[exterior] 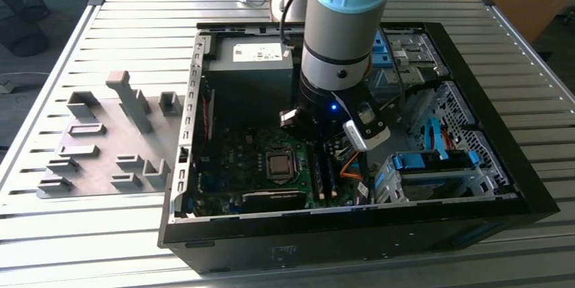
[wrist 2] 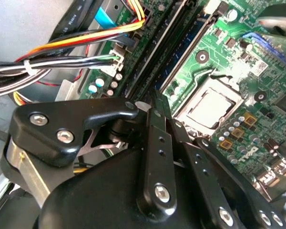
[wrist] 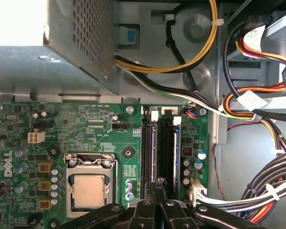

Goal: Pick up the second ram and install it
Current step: 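Press down the second ram until it locks into place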

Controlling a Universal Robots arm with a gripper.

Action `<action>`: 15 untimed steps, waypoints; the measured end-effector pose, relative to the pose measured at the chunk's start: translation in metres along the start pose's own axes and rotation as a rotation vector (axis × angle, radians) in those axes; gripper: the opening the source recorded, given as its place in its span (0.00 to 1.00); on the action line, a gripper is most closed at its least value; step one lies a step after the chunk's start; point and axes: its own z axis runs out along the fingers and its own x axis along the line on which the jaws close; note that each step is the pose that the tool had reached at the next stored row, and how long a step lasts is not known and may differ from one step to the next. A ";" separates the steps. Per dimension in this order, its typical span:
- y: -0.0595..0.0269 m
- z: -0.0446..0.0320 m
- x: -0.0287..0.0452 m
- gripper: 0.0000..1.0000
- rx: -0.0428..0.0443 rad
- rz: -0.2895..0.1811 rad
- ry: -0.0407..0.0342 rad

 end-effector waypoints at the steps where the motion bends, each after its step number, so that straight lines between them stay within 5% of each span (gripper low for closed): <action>1: 0.0000 0.0007 0.0000 0.11 0.0003 0.000 0.0001; 5: 0.0002 -0.0005 0.0000 0.11 -0.0013 0.000 -0.0004; 11: -0.0001 -0.0240 -0.0003 0.11 -0.0009 0.000 -0.0002; 15: -0.0001 -0.0288 -0.0003 0.11 -0.0009 0.000 -0.0002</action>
